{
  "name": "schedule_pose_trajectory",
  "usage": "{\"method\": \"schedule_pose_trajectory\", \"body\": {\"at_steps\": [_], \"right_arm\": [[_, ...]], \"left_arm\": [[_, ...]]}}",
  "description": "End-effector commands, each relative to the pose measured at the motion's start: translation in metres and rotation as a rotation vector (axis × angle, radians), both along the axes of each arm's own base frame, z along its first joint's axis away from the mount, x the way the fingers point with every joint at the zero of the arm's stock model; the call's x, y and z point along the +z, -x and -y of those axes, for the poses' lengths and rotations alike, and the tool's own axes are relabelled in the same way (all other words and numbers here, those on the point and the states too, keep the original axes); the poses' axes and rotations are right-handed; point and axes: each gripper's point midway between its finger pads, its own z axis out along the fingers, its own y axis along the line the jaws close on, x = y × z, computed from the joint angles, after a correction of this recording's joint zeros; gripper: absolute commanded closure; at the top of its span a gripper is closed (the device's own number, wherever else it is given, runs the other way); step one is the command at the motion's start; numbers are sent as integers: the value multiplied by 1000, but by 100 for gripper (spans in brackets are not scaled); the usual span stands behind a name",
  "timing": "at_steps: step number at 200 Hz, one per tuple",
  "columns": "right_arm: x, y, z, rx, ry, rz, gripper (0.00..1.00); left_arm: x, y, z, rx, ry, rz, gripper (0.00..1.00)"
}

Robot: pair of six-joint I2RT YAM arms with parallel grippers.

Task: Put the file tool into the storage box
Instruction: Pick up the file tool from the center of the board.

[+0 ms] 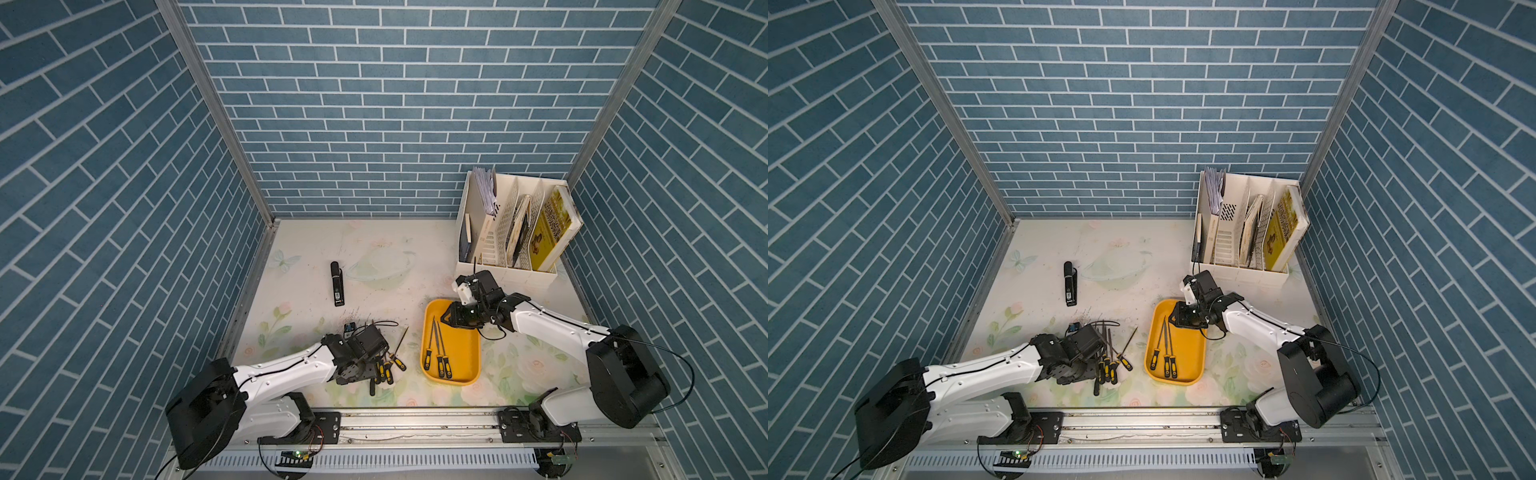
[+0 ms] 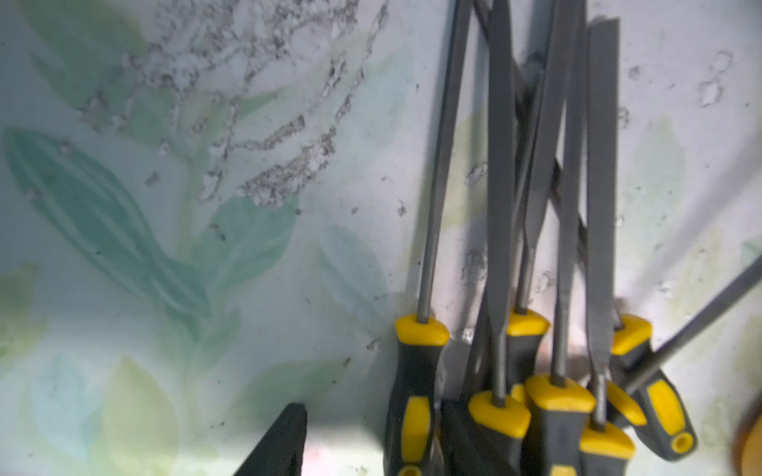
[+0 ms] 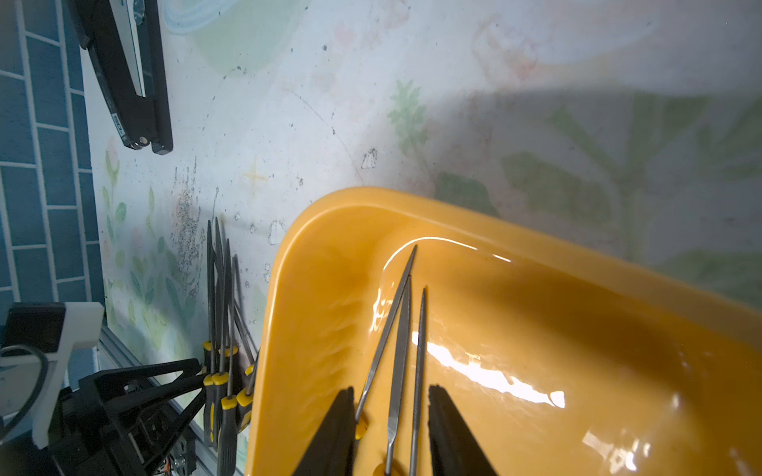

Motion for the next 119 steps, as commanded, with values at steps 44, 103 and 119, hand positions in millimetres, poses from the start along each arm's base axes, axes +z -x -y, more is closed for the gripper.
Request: {"method": "schedule_pose_trajectory", "body": {"at_steps": [44,103,119], "right_arm": [[2,5,2,33,-1,33,67],[3,3,0,34,-10,34,68],[3,3,-1,34,-12,35,68]], "left_arm": [[1,-18,-6,3,-38,25,52],[-18,-14,-5,-45,-65,-30,73],[-20,-13,-8,-49,-69,-38,82]]}}
